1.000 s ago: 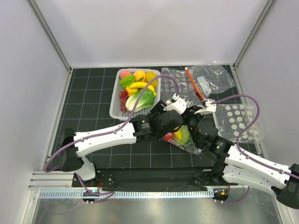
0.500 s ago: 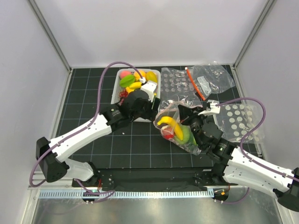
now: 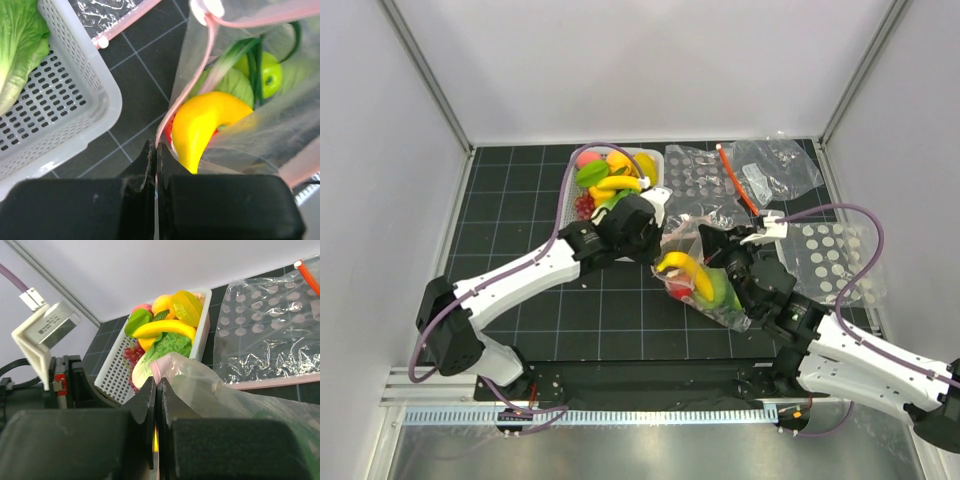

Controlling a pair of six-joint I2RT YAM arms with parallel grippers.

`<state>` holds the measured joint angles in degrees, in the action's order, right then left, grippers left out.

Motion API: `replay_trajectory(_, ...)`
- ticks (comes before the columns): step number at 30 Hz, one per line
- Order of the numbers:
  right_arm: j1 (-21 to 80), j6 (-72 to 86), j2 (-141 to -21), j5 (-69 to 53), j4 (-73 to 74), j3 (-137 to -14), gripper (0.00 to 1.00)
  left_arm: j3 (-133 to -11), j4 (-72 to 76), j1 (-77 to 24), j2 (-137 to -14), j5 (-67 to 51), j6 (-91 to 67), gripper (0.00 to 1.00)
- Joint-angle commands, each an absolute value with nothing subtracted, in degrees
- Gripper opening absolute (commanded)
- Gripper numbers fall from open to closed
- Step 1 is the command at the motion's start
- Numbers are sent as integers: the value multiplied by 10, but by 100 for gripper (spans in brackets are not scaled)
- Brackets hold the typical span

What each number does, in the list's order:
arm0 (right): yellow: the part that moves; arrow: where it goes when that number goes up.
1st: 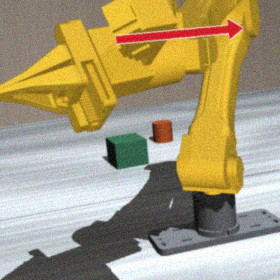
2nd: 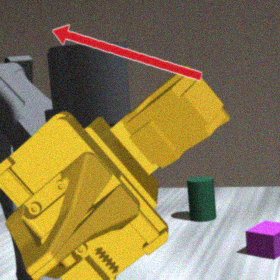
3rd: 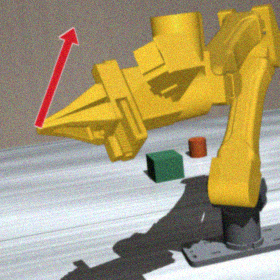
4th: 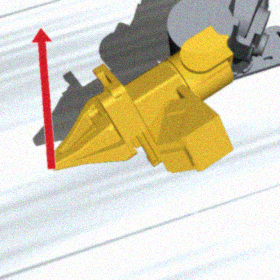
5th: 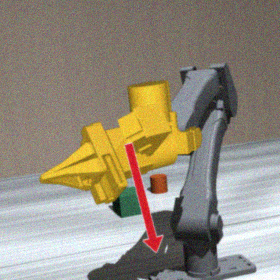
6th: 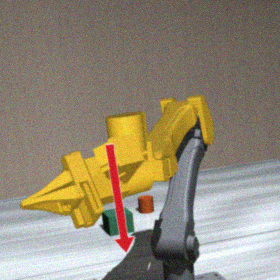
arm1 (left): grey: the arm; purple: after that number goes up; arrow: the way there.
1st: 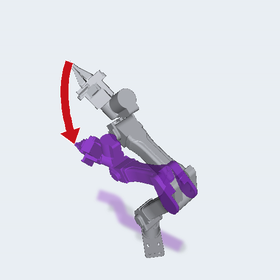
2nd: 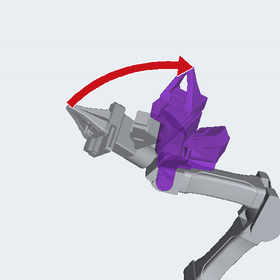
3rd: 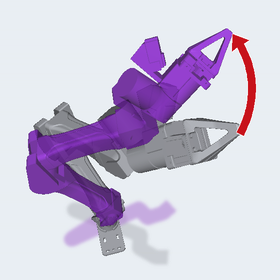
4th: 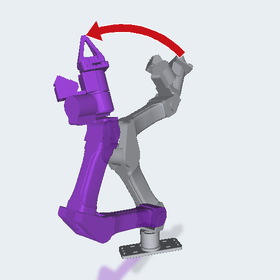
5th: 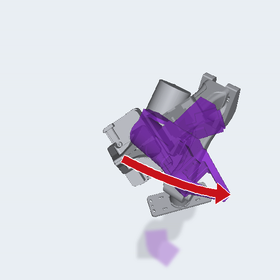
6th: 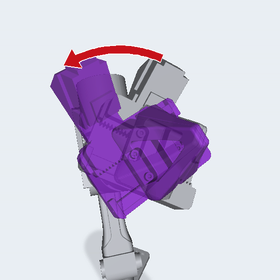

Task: Place the food in the zip-top bag and seal the zipper
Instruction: Adjust the zipper food storage bag at the center of the board.

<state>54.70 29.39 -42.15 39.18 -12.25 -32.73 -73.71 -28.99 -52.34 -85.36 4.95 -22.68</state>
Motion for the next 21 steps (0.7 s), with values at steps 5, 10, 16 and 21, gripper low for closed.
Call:
replay_trajectory(5,549,272,-483,384,71,-497,26,-786,-272,-520,-773,-15,-261,0)
replay_trajectory(10,549,274,-547,352,158,-557,48,-759,-251,-520,-750,-10,-275,0)
replay_trajectory(16,551,272,-613,323,227,-615,50,-733,-251,-518,-709,47,-270,0)
replay_trajectory(21,555,272,-644,297,242,-633,39,-713,-255,-491,-685,73,-269,0)
